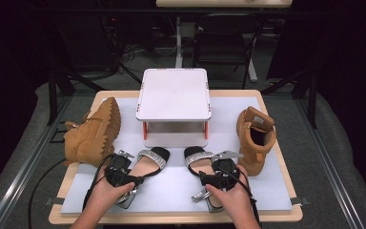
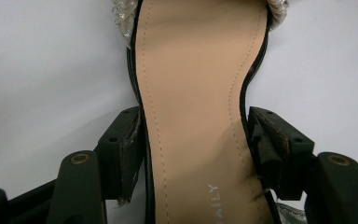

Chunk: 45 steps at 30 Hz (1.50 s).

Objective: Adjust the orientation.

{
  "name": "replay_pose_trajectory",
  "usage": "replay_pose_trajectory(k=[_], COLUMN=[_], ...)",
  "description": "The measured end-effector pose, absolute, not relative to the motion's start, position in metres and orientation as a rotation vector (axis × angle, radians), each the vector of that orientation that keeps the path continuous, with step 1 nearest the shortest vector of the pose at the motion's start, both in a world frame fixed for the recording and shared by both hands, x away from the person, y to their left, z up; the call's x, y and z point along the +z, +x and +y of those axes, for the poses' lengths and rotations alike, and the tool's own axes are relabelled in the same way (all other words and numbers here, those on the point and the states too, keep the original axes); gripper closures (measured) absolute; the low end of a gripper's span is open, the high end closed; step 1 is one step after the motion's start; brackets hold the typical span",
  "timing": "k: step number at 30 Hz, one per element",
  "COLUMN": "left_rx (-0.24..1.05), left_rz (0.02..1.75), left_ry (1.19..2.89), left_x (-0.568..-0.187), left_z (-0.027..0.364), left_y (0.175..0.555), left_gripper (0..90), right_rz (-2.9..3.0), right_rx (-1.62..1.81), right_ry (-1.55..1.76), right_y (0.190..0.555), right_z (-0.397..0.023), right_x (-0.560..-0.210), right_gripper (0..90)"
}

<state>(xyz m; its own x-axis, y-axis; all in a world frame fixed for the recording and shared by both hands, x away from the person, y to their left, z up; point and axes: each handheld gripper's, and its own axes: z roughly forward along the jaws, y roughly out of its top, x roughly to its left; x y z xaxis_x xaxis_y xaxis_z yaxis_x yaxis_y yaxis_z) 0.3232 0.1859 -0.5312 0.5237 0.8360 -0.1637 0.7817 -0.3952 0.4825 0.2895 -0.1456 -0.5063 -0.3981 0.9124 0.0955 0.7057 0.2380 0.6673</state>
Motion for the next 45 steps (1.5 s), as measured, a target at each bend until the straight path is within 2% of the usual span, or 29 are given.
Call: replay_pose_trajectory(k=[15, 20, 33, 45], left_rx=[0.147, 0.145, 0.151, 0.162], left_rz=[1.312, 1.313, 1.317, 1.326], left_ry=[2.261, 2.262, 2.255, 2.257], left_x=[-0.531, -0.531, -0.531, -0.531], left_z=[0.186, 0.186, 0.185, 0.184], left_y=[0.323, 0.323, 0.323, 0.322], left_gripper=[38.0, 38.0, 38.1, 38.9], right_rz=[2.315, 2.304, 2.285, 2.294], right_rx=[0.716, 0.719, 0.763, 0.783], right_ry=[1.655, 1.656, 1.662, 1.579], right_y=[0.297, 0.297, 0.296, 0.292], right_z=[-0.136, -0.138, -0.142, -0.147], right_x=[-0.527, -0.527, -0.529, -0.528], right_gripper=[28.6, 33.1, 34.5, 41.3])
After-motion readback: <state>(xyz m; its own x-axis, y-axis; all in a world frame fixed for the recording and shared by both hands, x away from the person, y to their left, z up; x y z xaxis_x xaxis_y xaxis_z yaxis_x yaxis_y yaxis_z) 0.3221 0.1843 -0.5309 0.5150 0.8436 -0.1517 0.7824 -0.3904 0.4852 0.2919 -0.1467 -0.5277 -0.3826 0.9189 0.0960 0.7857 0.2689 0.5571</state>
